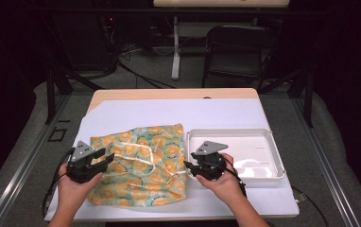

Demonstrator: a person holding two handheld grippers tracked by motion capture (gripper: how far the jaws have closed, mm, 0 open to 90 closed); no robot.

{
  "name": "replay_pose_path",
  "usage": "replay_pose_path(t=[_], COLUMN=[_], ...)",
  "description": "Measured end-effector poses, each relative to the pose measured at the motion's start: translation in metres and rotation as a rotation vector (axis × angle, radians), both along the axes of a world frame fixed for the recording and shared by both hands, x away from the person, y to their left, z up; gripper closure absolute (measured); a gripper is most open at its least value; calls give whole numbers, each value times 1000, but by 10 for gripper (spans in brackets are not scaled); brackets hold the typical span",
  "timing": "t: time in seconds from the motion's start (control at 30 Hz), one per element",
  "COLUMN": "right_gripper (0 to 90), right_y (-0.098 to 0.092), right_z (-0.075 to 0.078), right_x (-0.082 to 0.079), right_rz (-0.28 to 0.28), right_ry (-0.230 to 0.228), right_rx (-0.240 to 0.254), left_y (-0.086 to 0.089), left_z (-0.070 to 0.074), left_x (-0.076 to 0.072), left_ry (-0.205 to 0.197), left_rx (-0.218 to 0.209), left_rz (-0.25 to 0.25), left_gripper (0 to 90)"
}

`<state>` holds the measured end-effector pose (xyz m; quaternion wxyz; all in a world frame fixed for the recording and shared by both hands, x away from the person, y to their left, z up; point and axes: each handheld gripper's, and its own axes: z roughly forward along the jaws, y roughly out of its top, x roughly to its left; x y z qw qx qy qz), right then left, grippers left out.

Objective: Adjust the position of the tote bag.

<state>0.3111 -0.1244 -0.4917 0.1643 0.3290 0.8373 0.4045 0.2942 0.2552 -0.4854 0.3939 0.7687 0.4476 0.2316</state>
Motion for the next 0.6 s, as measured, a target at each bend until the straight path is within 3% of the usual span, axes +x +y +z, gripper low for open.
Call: replay_pose_path(t=[0.03,0.1,0.2,0.37,0.47,0.6], right_gripper=[611,617,634,649,662,669], right_y=[5,8,18,30,36,47], right_z=[1,1,1,1,0,-5], right_x=[0,0,-1,-7,-9,-12], right_rz=[23,32,69,114,145,178], right_ry=[3,1,-3,-10,-9,6], right_rx=[7,9,1,-2,6,14], left_y=[-3,-7,-10,-5,-6,-4], left_z=[0,0,0,6,5,6], left_x=[-5,-10,-16,-21,-23,-23], left_ry=[8,12,14,4,-1,-14], left_rx=[-27,-28,-33,-94,-92,-51], left_rz=[-26,-47,-50,-71,-81,-71], left_gripper=[583,580,536,524,522,522])
